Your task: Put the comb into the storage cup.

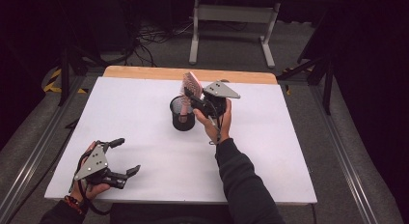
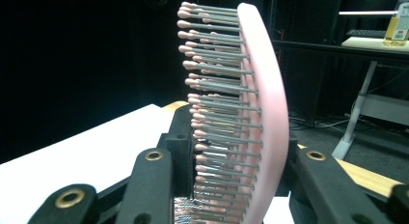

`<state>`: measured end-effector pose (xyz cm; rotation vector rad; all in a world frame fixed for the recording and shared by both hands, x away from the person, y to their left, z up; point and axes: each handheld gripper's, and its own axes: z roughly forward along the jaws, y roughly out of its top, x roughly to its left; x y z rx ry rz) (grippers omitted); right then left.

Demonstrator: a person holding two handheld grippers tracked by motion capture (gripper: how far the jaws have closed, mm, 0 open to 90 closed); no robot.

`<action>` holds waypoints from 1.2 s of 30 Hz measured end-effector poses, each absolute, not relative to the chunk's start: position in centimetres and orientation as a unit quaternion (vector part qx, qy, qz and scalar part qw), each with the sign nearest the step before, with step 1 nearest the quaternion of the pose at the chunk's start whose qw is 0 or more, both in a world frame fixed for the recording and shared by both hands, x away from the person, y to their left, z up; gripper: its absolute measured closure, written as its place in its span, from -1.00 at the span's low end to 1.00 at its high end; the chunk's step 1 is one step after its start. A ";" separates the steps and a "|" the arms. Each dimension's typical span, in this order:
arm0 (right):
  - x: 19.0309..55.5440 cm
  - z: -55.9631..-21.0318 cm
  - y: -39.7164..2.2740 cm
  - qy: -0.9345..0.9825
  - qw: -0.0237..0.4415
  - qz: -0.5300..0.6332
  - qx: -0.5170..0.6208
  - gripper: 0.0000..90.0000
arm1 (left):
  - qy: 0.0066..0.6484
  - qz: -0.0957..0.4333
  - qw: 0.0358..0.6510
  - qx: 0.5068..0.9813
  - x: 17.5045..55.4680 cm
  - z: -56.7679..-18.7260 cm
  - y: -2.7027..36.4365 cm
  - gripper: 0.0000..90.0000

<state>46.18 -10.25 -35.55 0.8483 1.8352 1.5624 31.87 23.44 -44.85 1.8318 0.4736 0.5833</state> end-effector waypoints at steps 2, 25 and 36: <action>46.2 -35.7 -10.2 0.688 0.287 0.585 0.319 0.42 | 0.199 0.248 0.548 0.774 31.9 -44.8 23.4 -0.92; 46.6 -37.3 -11.6 0.673 0.265 0.597 0.347 0.41 | 0.199 0.248 0.543 0.778 31.9 -44.8 23.3 -0.91; 47.1 -38.2 -13.7 0.647 0.230 0.618 0.384 0.40 | 0.198 0.250 0.543 0.777 31.8 -44.8 23.3 -0.91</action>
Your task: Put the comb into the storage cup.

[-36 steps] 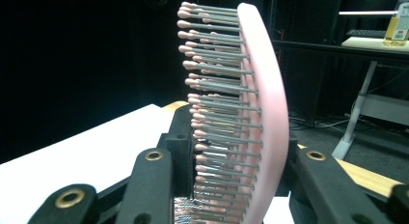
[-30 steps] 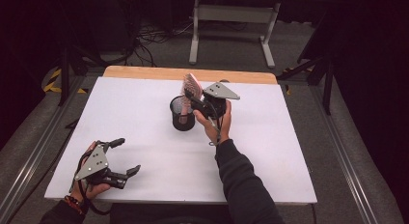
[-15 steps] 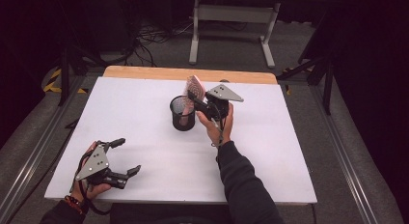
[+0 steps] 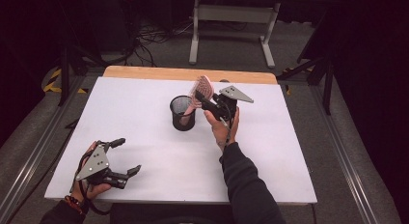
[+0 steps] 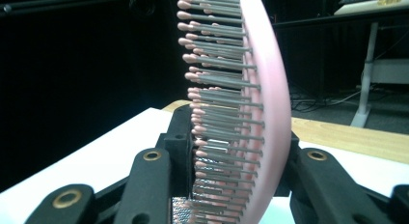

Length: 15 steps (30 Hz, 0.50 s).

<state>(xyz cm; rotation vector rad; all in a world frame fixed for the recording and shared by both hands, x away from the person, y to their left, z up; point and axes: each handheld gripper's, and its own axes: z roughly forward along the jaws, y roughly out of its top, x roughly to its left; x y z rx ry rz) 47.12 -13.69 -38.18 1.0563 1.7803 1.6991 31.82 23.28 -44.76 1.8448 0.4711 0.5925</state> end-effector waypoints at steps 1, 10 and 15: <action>47.1 -38.2 -13.8 0.647 0.230 0.617 0.384 0.40 | 0.199 0.249 0.544 0.776 31.8 -44.8 23.3 -0.91; 46.9 -38.3 -14.0 0.654 0.232 0.612 0.379 0.38 | 0.198 0.251 0.541 0.778 31.8 -44.7 23.2 -0.91; 46.7 -38.2 -13.4 0.672 0.252 0.589 0.372 0.28 | 0.198 0.251 0.542 0.777 31.8 -44.7 23.2 -0.91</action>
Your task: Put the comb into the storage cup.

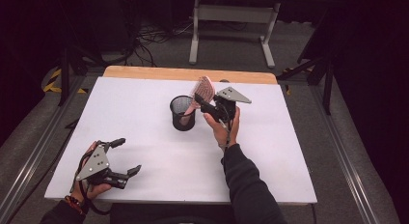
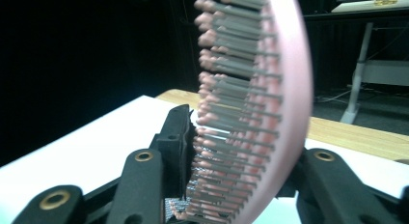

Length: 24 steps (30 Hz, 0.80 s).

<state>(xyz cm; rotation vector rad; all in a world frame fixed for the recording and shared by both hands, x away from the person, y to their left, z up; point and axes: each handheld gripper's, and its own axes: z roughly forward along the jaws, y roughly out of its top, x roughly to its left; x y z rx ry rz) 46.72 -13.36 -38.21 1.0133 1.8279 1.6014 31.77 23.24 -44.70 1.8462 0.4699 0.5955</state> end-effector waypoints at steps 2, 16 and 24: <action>46.7 -38.1 -13.3 0.674 0.257 0.584 0.371 0.21 | 0.198 0.251 0.544 0.776 31.8 -44.7 23.3 -0.91; 46.4 -37.7 -13.1 0.693 0.281 0.558 0.360 -0.12 | 0.196 0.249 0.540 0.780 31.8 -44.8 23.1 -0.91; 46.0 -37.2 -12.7 0.697 0.312 0.541 0.352 -0.32 | 0.198 0.248 0.541 0.779 31.9 -44.8 23.1 -0.91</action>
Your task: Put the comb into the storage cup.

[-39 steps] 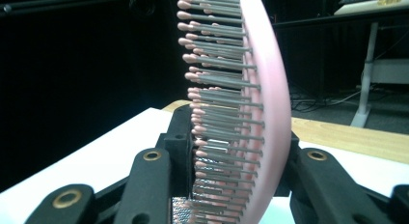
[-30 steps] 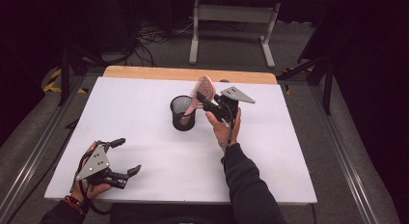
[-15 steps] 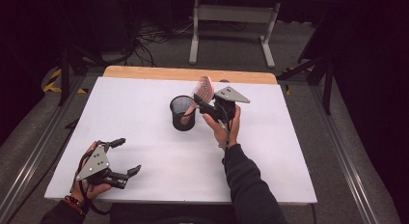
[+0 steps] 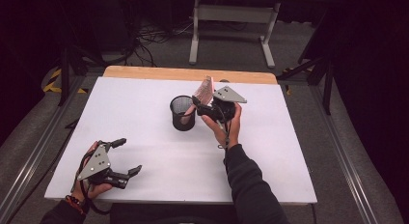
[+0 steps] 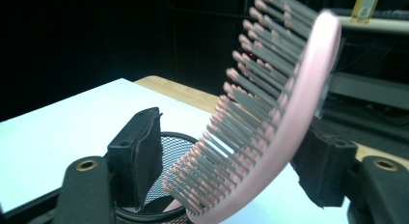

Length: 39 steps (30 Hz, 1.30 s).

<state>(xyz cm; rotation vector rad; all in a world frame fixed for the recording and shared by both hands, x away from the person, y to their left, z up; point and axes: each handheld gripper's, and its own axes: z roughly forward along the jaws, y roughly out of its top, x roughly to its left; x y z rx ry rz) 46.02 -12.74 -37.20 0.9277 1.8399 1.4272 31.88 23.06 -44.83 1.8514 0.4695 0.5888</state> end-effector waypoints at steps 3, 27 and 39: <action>45.8 -36.9 -12.6 0.700 0.314 0.541 0.345 -0.38 | 0.196 0.250 0.539 0.780 31.8 -44.8 23.1 -0.91; 44.8 -35.6 -12.1 0.720 0.356 0.507 0.314 -0.74 | 0.196 0.251 0.538 0.780 31.8 -44.8 23.0 -0.90; 44.1 -34.7 -12.2 0.711 0.377 0.511 0.302 -0.74 | 0.194 0.253 0.537 0.781 31.8 -44.8 23.0 -0.90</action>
